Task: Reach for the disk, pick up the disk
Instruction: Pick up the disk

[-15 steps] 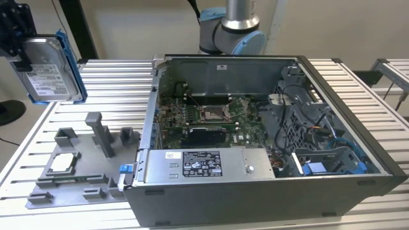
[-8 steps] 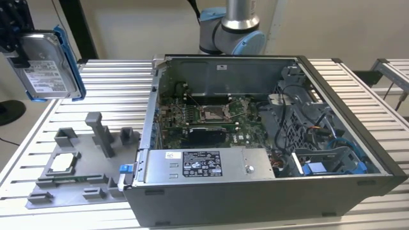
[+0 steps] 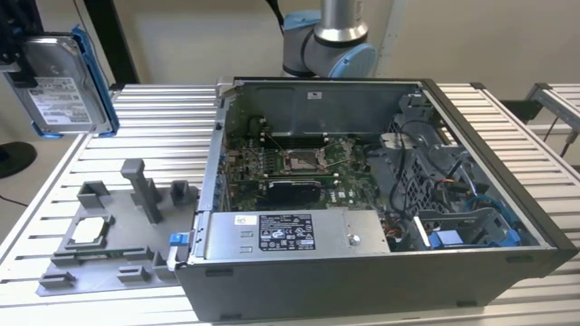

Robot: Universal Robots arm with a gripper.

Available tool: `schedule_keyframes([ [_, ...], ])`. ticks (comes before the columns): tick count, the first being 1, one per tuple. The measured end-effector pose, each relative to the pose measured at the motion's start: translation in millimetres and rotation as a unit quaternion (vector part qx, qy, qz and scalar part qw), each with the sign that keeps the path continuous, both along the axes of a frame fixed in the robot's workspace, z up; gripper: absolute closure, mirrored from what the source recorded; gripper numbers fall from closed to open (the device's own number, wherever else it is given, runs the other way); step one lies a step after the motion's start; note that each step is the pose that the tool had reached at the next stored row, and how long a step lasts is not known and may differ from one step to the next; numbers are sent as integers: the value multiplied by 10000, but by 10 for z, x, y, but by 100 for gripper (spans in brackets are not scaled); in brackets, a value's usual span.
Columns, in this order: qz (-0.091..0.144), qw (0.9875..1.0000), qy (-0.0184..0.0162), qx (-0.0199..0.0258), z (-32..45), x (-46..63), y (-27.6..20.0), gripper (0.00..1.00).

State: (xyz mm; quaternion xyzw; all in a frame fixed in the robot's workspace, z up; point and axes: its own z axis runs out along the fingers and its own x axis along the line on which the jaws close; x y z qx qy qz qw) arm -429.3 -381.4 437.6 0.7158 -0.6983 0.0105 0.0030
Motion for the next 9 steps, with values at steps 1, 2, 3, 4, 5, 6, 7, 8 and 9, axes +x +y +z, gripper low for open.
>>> schedule_keyframes([
  [1, 0, 10000, 0, 0, 16, 0, 0, 100],
  [2, 0, 10000, 0, 0, 32, 0, 0, 100],
  [3, -1, 10000, -1, 0, 49, -1, 1, 100],
  [4, -1, 10000, -1, 0, 66, -1, 1, 100],
  [5, -1, 10000, 0, 0, 84, -1, 1, 100],
  [6, -1, 10000, 0, 0, 105, -1, 1, 100],
  [7, -1, 10000, 0, 0, 123, -1, 1, 100],
  [8, 0, 10000, -1, 0, 139, 0, 0, 100],
  [9, 0, 10000, -1, 0, 154, 0, 0, 100],
])
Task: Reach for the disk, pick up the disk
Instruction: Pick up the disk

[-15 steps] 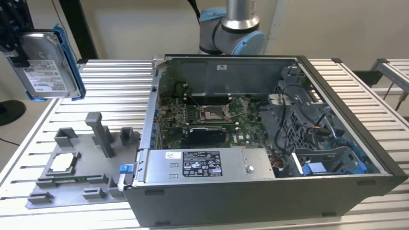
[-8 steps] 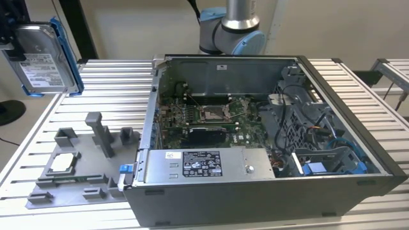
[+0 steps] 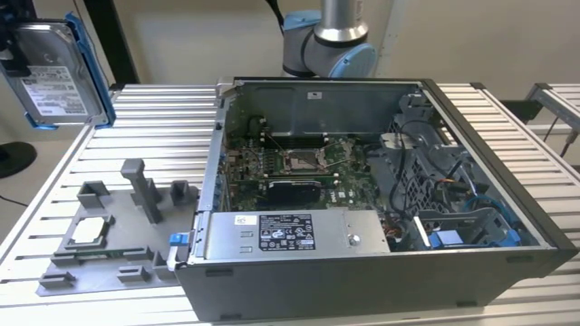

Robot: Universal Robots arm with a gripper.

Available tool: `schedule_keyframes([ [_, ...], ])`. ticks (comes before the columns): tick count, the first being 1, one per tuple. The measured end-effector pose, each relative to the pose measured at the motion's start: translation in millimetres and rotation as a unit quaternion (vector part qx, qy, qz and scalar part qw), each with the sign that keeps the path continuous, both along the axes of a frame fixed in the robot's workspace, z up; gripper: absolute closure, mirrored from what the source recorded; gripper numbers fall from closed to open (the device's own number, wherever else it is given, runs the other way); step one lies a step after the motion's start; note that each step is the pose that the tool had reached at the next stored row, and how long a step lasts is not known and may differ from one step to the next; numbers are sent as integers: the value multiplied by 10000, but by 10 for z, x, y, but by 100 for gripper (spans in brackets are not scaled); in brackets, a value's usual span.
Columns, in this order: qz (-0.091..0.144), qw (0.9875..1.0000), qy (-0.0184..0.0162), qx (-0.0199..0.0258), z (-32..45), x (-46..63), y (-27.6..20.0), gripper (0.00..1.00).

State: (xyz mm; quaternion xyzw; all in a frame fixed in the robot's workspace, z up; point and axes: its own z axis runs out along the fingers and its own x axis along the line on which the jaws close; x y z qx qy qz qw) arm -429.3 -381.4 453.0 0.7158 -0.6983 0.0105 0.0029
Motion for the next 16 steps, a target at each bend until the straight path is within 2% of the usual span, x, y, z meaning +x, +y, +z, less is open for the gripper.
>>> schedule_keyframes([
  [16, 0, 10000, 1, 0, 211, 0, 1, 100],
])
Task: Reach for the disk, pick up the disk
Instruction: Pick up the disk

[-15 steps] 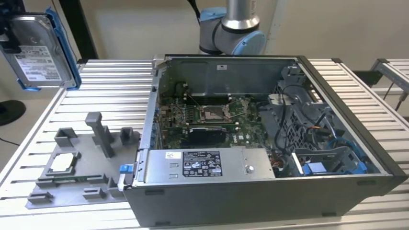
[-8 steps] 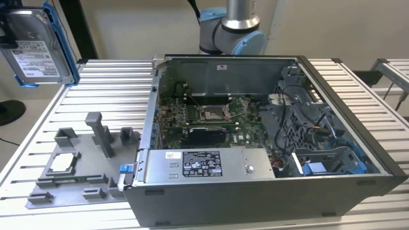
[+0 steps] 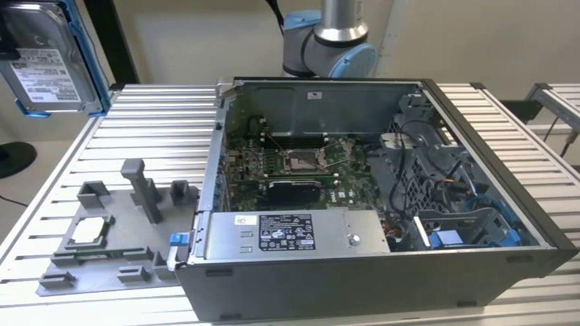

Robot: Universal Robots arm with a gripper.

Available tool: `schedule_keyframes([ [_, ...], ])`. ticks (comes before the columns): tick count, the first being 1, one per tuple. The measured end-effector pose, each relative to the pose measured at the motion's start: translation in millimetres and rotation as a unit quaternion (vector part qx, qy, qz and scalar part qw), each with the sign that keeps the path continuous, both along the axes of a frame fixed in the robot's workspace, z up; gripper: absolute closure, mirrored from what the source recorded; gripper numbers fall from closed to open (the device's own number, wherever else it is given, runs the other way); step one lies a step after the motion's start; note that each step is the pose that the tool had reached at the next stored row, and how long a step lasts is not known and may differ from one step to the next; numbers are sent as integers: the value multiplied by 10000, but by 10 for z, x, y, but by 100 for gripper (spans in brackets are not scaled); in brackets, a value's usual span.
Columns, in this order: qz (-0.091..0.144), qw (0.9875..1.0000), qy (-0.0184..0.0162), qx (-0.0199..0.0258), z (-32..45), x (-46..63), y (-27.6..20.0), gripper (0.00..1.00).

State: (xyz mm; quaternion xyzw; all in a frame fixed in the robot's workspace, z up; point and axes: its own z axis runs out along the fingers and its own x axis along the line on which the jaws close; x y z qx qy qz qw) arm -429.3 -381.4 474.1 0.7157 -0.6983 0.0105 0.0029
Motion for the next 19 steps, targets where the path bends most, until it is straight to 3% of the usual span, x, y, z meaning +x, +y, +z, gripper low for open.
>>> schedule_keyframes([
  [8, 1, 10000, 1, -2, 2, 10, 0, 100],
  [19, 0, 10000, 9, -2, 0, 270, 0, 100],
])
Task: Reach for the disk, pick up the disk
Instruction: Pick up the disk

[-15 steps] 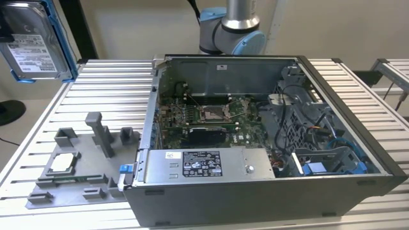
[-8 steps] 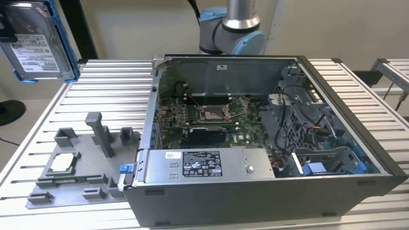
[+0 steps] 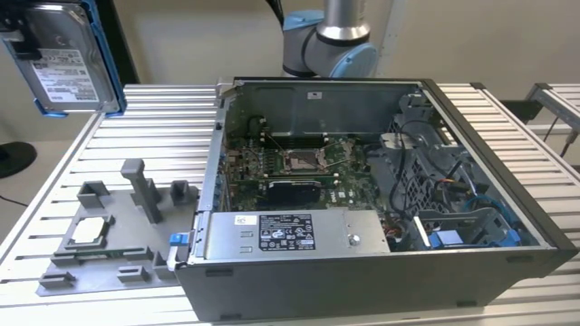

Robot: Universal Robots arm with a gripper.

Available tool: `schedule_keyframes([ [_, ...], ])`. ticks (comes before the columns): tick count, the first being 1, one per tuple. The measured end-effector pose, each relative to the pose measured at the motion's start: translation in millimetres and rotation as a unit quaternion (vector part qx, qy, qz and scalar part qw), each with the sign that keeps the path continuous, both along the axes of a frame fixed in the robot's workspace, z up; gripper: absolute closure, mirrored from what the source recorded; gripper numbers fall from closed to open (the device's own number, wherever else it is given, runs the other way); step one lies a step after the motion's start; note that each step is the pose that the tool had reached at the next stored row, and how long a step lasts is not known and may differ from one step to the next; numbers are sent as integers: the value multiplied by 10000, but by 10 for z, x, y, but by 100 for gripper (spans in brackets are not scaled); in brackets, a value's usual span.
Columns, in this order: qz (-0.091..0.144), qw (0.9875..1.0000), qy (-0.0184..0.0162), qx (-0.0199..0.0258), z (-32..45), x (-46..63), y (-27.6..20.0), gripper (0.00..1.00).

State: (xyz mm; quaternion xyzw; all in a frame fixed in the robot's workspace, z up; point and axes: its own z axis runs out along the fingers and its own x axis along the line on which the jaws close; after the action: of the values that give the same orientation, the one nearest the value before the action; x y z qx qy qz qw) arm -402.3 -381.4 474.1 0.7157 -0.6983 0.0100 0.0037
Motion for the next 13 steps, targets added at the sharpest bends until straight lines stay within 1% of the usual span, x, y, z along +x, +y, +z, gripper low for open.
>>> schedule_keyframes([
  [13, 0, 10000, 12, 0, 0, 383, 0, 100],
])
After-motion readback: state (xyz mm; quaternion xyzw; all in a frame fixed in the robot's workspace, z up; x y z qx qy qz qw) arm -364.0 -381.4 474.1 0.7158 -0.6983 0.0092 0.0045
